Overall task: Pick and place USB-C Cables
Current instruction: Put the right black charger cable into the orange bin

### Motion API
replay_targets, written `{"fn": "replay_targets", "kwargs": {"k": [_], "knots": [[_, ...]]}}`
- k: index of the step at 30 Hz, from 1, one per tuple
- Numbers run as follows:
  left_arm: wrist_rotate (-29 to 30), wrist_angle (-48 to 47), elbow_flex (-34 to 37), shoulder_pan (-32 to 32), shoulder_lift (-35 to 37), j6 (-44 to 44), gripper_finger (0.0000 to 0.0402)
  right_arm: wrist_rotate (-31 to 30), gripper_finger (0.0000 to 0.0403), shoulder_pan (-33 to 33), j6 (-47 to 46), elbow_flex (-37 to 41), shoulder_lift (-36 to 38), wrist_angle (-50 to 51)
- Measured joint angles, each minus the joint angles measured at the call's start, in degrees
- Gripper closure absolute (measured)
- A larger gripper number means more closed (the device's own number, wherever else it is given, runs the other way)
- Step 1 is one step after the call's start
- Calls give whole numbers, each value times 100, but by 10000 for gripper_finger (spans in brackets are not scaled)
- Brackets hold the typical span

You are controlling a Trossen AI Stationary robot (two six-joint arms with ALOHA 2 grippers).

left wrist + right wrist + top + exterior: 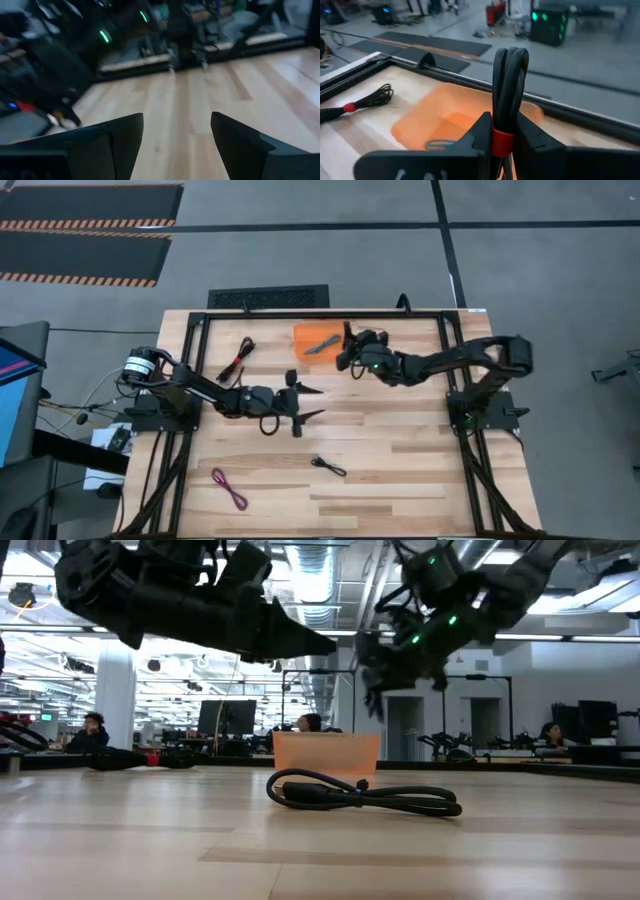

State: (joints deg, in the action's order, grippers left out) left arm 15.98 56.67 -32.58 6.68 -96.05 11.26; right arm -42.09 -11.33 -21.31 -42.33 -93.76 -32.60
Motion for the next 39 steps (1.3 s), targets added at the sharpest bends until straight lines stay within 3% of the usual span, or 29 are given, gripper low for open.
{"fn": "replay_targets", "kwargs": {"k": [4, 19, 28, 34, 39], "knots": [[269, 259, 252, -34, -5, 137, 176, 9, 344, -113, 548, -82, -505, -1089], [340, 279, 313, -127, -5, 141, 176, 561, 344, -668, 1424, -777, -1261, -742], [335, 237, 313, -127, -9, 143, 176, 1100, 344, -799, 1273, -778, -1256, -505], [91, 223, 313, -127, -31, 166, 176, 1863, 344, -1099, 648, -776, -1256, -210], [-69, 224, 313, -125, -31, 176, 176, 1975, 337, -1235, 465, -776, -1256, -208]]}}
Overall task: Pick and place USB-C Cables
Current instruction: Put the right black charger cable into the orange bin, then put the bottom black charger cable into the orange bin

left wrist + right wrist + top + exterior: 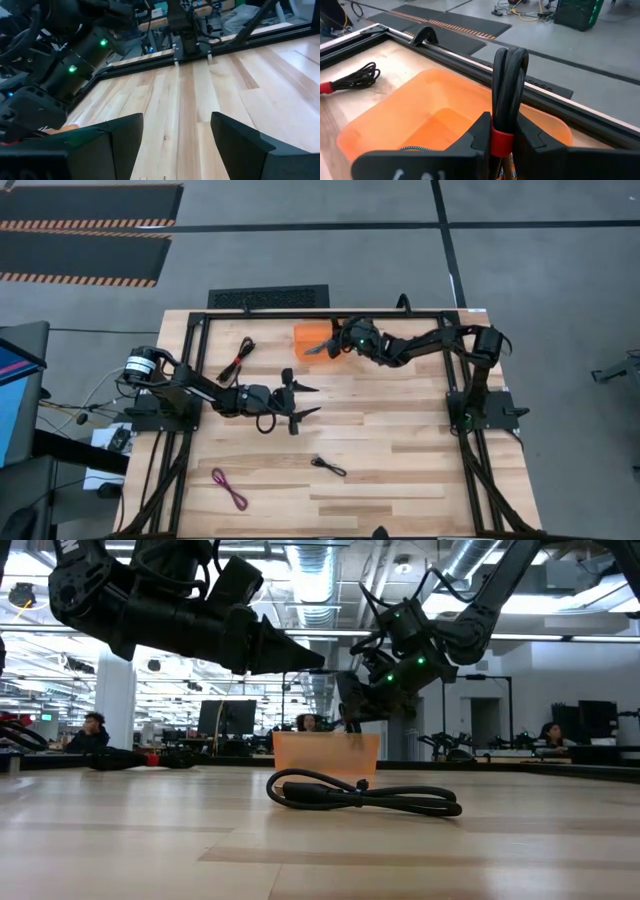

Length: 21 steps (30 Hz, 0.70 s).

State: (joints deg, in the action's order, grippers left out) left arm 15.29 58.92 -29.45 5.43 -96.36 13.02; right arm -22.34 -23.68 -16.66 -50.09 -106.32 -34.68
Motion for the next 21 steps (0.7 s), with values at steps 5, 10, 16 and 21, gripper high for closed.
{"fn": "replay_targets", "kwargs": {"k": [5, 10, 16, 21], "knots": [[2, -28, 0, -2, 0, 18, 176, 386, 325, -99, -353, 0, 0, 6], [2, -42, 0, -2, 0, 83, 176, 500, 288, -218, -731, 0, 2, 141], [2, -46, -2, -2, 0, 90, 176, 770, 214, -285, -740, 0, 7, 170], [2, -127, -2, -2, 0, 267, 176, 719, 173, -156, -750, 0, 87, 217]]}}
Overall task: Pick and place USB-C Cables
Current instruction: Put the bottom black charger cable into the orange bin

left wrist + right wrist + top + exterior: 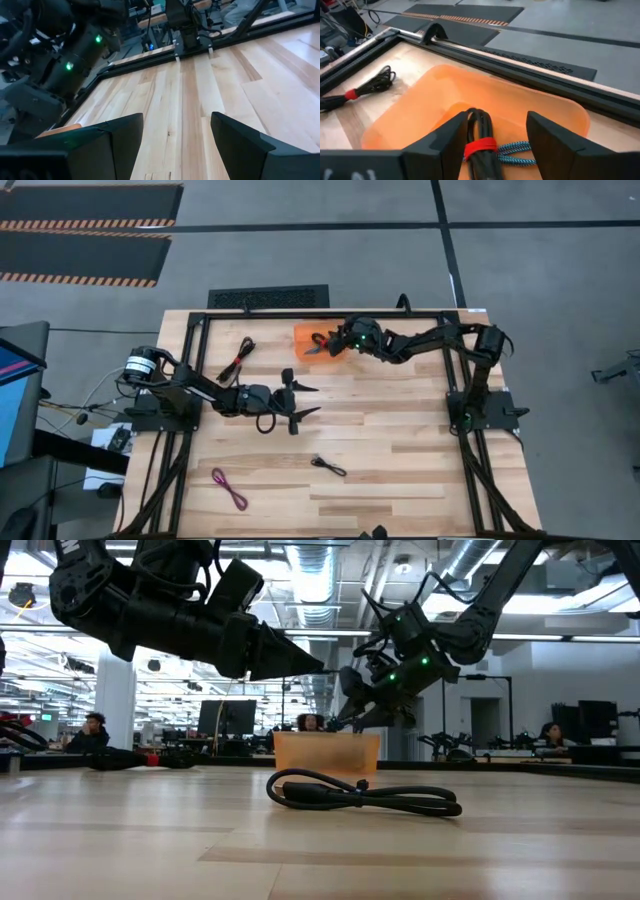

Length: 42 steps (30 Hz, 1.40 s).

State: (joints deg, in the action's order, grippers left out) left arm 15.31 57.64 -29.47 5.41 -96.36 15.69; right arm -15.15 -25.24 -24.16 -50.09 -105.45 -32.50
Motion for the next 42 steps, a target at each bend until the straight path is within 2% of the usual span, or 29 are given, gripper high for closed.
{"fn": "replay_targets", "kwargs": {"k": [2, 8, 11, 14, 18, 24, 30, 33, 42], "knots": [[0, -25, 0, 0, 0, 18, 176, -222, 170, 132, 18, 0, 145, 146], [2, -78, 0, 0, 0, 25, 176, -1540, 184, 864, 638, -2, 862, 721], [3, -197, 0, 0, 0, 62, 176, -1966, 194, 1203, 468, -2, 1219, 1503], [3, -275, 0, 4, 0, 56, 176, -2085, 200, 1534, 61, 2, 1431, 2307], [2, -323, 0, 4, 0, 34, 176, -2160, 205, 2111, -326, 2, 1515, 2740], [4, -431, 0, 4, 0, 38, 176, -2607, 205, 2874, -538, 4, 1524, 2749], [4, -434, 0, 8, 0, -326, 176, -2746, 206, 3269, -638, 4, 1524, 2738], [9, -437, 0, 39, 0, -606, 176, -3012, 208, 3491, -641, 4, 1524, 2738], [21, -707, -2, 170, 0, -694, 176, -3430, 205, 4106, -341, 4, 1472, 2686]]}}
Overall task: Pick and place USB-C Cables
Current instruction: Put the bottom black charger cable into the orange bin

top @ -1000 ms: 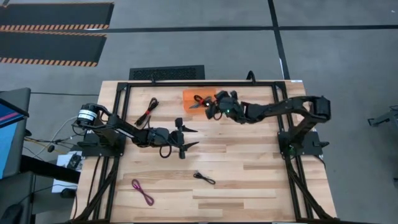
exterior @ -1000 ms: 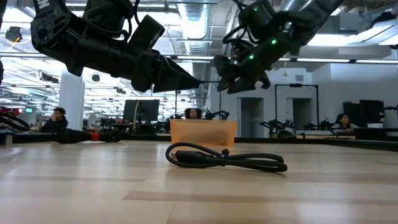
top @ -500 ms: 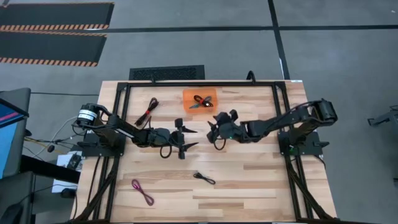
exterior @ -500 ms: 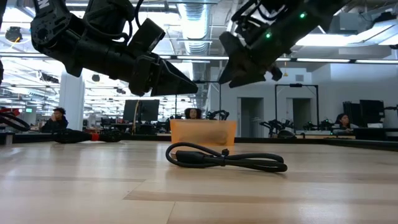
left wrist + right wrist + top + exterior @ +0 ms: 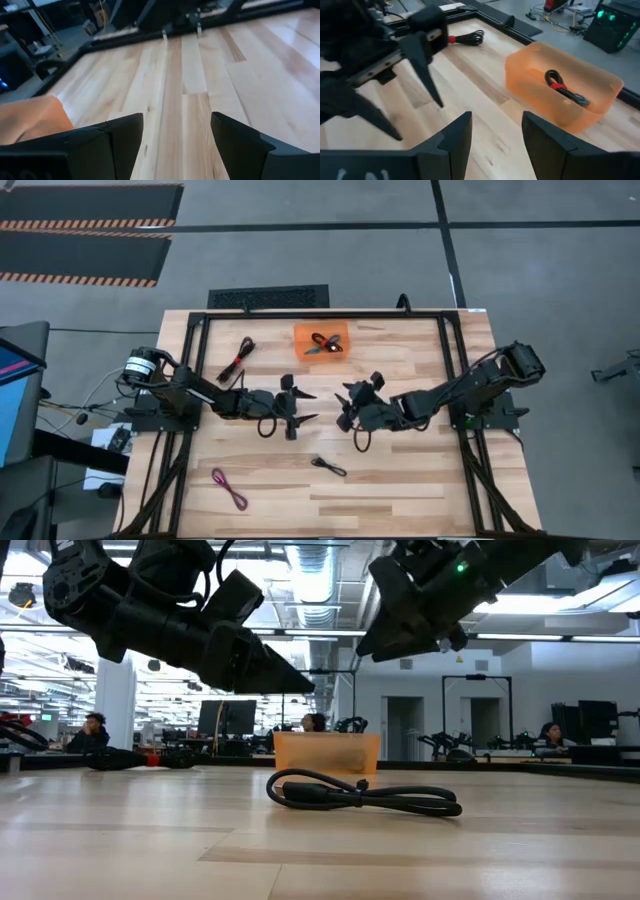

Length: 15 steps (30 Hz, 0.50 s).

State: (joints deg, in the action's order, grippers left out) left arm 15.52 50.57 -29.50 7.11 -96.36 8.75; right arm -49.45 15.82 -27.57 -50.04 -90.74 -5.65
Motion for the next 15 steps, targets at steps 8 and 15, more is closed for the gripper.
{"fn": "replay_targets", "kwargs": {"k": [8, 15], "knots": [[-693, -82, -2, 28, -2, -555, 176, 285, 202, 339, 388, 5, -391, -338], [-885, 72, -2, 295, -2, -531, 176, 1665, 200, 466, 1077, -13, -600, -738]]}}
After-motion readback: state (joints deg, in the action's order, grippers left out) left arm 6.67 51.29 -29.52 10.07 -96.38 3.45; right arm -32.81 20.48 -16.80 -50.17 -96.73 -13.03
